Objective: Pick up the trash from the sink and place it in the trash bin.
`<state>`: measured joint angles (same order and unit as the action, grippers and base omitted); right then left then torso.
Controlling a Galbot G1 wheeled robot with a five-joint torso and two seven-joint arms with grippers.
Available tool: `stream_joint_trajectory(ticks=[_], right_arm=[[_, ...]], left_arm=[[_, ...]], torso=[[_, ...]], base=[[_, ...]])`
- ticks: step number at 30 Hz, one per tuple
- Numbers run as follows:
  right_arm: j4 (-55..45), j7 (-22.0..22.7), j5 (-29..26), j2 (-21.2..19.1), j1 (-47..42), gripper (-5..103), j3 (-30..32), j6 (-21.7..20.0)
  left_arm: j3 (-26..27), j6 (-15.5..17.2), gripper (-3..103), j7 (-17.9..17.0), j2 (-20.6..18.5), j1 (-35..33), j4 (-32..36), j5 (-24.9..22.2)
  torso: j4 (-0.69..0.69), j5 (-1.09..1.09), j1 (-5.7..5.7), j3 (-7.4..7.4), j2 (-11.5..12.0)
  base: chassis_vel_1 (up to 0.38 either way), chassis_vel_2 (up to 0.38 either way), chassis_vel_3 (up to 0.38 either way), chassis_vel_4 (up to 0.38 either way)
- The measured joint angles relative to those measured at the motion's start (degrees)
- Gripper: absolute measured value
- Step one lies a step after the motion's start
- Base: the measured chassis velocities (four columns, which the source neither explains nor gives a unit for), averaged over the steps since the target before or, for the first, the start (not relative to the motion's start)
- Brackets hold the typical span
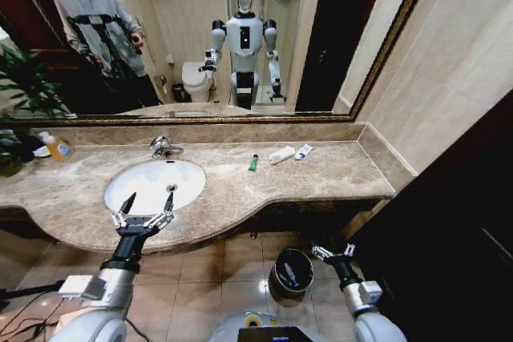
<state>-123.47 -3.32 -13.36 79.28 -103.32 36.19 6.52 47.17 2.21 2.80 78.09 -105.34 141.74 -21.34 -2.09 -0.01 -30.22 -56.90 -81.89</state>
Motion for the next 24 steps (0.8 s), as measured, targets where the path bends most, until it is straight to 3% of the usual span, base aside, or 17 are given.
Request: stream_joint_trajectory(ticks=[9, 20, 24], right_arm=[[3.0, 0.1, -1.2, -4.1, 17.9, 100, -3.8, -7.8], [17.5, 0.4, -2.5, -7.9, 38.0, 100, -9.1, -11.5], [23.9, 0.4, -2.8, -8.4, 43.3, 100, -11.9, -11.1]], left_arm=[[0.0, 0.0, 100, 0.0, 0.0, 0.0, 0.0, 0.0], [0.0, 0.0, 100, 0.0, 0.0, 0.0, 0.0, 0.0], [0.0, 0.0, 100, 0.0, 0.0, 0.0, 0.0, 0.0]], torso=[[-0.02, 0.02, -0.01, -0.01, 0.0], [-0.02, 0.00, -0.01, -0.01, 0.0], [-0.01, 0.01, -0.01, -0.01, 0.0]], base=[[0.000, 0.000, 0.000, 0.000], [0.000, 0.000, 0.000, 0.000], [0.000, 0.000, 0.000, 0.000]])
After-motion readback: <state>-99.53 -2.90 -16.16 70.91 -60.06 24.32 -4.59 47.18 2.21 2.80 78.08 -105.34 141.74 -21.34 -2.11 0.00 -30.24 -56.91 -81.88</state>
